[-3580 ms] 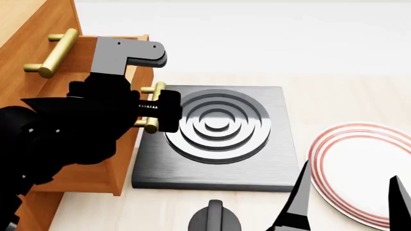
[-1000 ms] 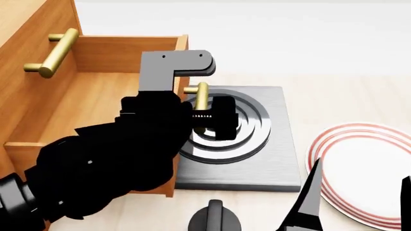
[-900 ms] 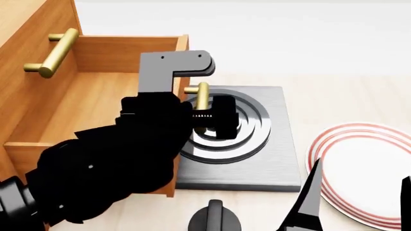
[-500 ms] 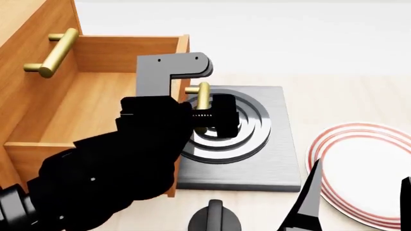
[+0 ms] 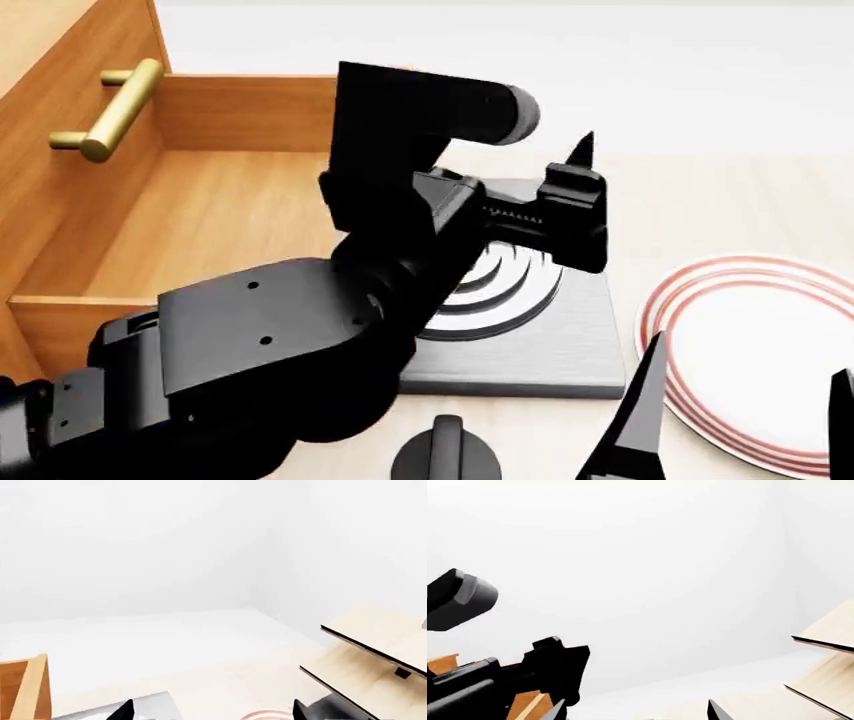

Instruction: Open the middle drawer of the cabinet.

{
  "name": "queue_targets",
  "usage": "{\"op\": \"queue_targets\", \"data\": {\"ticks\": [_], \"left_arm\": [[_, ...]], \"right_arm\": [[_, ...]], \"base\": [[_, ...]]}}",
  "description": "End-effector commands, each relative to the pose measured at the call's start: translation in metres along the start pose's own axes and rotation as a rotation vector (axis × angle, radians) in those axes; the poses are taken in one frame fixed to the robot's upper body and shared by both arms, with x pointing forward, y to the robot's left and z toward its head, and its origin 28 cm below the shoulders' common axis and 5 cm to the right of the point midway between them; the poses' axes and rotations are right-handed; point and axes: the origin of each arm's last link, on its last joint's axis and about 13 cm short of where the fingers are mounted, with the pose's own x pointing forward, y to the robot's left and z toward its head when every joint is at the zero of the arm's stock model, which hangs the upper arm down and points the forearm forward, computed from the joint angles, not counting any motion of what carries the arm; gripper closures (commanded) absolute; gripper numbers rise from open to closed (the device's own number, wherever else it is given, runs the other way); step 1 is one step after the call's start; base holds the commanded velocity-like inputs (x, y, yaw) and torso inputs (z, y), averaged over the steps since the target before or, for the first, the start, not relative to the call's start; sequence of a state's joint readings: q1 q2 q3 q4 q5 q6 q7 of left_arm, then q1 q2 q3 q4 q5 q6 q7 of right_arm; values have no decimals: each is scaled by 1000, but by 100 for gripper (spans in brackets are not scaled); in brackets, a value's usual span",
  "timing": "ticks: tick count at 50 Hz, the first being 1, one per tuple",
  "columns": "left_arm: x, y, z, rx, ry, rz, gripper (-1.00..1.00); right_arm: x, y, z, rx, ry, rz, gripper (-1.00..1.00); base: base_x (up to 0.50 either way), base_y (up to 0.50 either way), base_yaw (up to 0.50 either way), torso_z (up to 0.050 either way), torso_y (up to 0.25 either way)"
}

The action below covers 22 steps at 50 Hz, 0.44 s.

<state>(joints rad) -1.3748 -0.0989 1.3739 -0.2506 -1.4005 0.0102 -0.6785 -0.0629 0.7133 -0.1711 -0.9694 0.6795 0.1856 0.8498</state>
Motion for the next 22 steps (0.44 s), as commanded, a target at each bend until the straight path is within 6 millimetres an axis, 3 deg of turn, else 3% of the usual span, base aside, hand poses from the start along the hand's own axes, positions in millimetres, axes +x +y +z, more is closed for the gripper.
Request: {"op": "queue_targets", "data": {"ticks": [1, 8, 22], "left_arm": [[-23, -37, 36, 56, -212, -313, -100], [-23, -35, 46, 75, -218, -299, -100], [-21, -27, 45, 71, -222, -275, -100]], "right_arm": [[0, 0, 0, 0, 1, 1, -100], [1, 1, 0, 1, 1, 1, -100], [2, 1, -1, -1, 2, 2, -100]], "base": [[0, 0, 0, 0, 0], [0, 0, 0, 0, 0], [0, 0, 0, 0, 0]]}}
